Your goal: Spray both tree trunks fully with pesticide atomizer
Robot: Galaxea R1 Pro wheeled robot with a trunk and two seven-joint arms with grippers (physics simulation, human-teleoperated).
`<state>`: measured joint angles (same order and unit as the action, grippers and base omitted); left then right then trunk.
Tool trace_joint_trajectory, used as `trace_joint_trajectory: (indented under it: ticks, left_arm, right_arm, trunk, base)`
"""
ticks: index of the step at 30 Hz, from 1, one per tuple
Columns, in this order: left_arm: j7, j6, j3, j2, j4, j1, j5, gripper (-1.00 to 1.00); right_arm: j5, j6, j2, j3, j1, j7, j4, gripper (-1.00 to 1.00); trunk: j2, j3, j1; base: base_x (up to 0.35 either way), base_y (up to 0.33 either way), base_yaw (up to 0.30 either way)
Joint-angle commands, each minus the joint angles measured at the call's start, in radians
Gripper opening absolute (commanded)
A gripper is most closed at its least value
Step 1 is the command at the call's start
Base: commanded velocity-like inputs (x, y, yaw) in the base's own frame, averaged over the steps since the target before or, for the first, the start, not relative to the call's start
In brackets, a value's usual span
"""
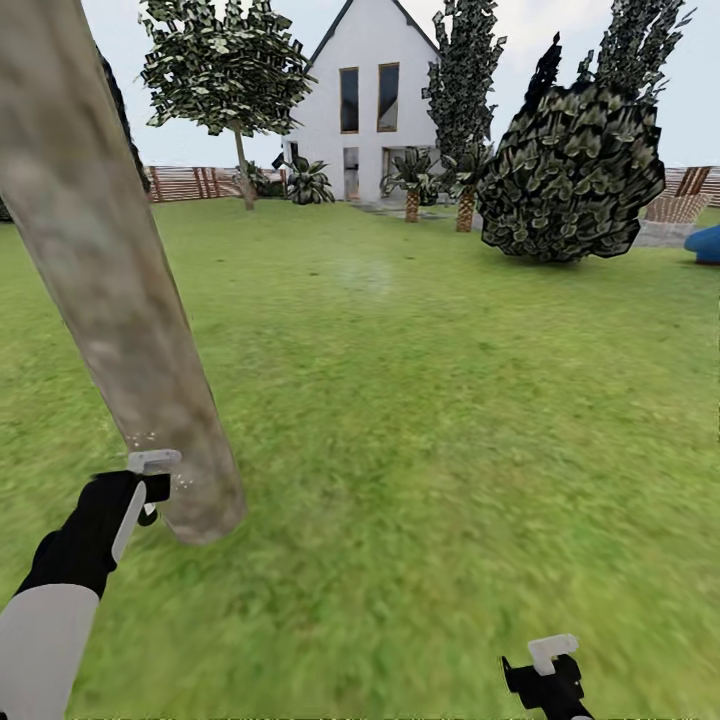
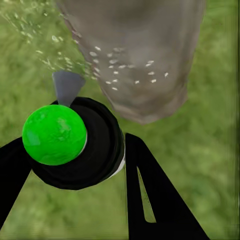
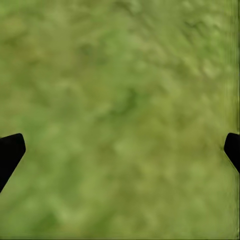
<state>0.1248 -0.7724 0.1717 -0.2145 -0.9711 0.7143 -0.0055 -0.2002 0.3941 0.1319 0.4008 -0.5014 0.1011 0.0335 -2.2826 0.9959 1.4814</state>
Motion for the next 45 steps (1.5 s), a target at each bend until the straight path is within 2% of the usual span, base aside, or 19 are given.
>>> trace_joint_trajectory:
  ticks: [1,10,17,26,30,32,35,36,39,45]
  left_arm:
    - [0.002,-0.005,0.0,0.0,-0.001,0.001,-0.001,-1.0]
    - [0.012,0.0,0.014,-0.02,0.016,-0.006,-0.011,-1.0]
    - [0.017,0.01,0.013,-0.011,0.018,-0.077,-0.011,-1.0]
    - [0.039,0.014,0.011,-0.008,0.02,-0.107,-0.011,-1.0]
    - [0.039,0.067,0.013,-0.005,0.12,-0.11,-0.004,-1.0]
    - [0.038,0.076,0.009,0.0,0.135,-0.11,0.001,-1.0]
    - [0.038,0.079,0.008,0.042,0.121,-0.11,-0.007,-1.0]
    - [0.039,0.081,0.011,0.046,0.116,-0.11,-0.008,-1.0]
    - [0.038,0.168,0.015,0.048,0.112,-0.11,-0.006,-1.0]
    - [0.04,0.185,0.017,0.042,0.112,-0.11,-0.005,-1.0]
  right_arm:
    - [-0.008,0.002,0.0,0.009,0.0,0.002,0.0,1.0]
    - [-0.008,0.002,0.0,0.009,0.0,0.002,0.0,1.0]
    - [-0.008,0.002,-0.001,0.009,0.0,0.002,0.0,1.0]
    - [-0.009,0.003,0.001,0.009,0.0,0.003,0.0,1.0]
    - [-0.009,0.004,0.004,0.008,0.0,0.003,0.0,1.0]
    - [-0.009,0.003,0.003,0.009,0.0,0.003,0.001,1.0]
    - [-0.009,0.003,0.002,0.009,0.0,0.003,0.002,1.0]
    - [-0.009,0.003,0.002,0.009,0.0,0.003,0.002,1.0]
    - [-0.008,0.003,0.001,0.01,0.0,0.003,0.002,1.0]
    - [-0.008,0.003,0.0,0.01,0.0,0.003,0.001,1.0]
  trunk:
    - [0.0,0.001,0.0]
    - [0.0,0.001,0.0]
    - [0.0,0.001,0.0]
    - [0.0,0.001,0.0]
    - [0.0,0.001,0.0]
    - [0.0,0.001,0.0]
    - [0.0,0.001,0.0]
    - [0.0,0.001,0.0]
    - [0.0,0.001,0.0]
    - [0.0,0.001,0.0]
  base:
    - [-0.072,-0.271,0.0]
    - [0.067,-0.251,0.054]
    - [0.185,-0.063,0.27]
    - [0.163,-0.097,0.052]
    - [0.277,-0.161,0.0]
    - [0.176,-0.207,0.0]
    - [0.028,-0.265,0.039]
    - [0.003,-0.273,0.206]
    - [0.094,-0.269,0.26]
    - [0.173,-0.243,0.276]
